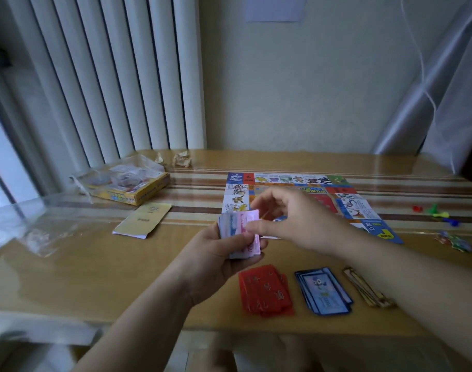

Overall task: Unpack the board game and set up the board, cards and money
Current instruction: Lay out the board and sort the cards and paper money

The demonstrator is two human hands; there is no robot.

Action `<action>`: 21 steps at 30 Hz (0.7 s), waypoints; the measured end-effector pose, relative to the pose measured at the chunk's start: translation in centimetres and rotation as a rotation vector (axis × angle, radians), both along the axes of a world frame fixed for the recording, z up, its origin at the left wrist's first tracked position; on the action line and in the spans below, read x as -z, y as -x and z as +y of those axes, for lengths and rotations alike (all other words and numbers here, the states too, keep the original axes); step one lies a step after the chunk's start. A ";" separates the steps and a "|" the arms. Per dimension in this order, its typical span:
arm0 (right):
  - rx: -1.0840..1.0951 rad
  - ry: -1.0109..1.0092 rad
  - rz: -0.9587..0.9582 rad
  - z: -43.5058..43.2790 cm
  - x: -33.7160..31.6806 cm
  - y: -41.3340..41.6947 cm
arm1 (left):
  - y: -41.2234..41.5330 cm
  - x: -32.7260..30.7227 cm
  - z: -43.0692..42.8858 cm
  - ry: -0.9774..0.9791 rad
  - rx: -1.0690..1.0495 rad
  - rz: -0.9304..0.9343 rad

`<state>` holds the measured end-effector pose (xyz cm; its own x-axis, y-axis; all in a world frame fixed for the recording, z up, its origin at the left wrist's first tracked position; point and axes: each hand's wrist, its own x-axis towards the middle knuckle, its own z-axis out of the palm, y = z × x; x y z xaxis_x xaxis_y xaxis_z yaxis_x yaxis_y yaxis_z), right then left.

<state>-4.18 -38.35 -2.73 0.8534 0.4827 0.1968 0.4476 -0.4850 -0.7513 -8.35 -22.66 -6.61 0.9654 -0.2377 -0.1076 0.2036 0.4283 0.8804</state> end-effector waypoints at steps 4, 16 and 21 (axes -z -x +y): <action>0.000 -0.009 0.160 3.7 1.6 -1.1 | 1.0 1.0 2.6 -0.005 -0.109 0.061; -0.117 0.012 0.408 19.3 5.9 -3.4 | 4.1 3.0 17.5 0.128 -0.660 0.144; -0.156 0.084 0.327 24.5 7.2 -2.8 | 4.5 3.7 20.8 0.079 -0.708 0.066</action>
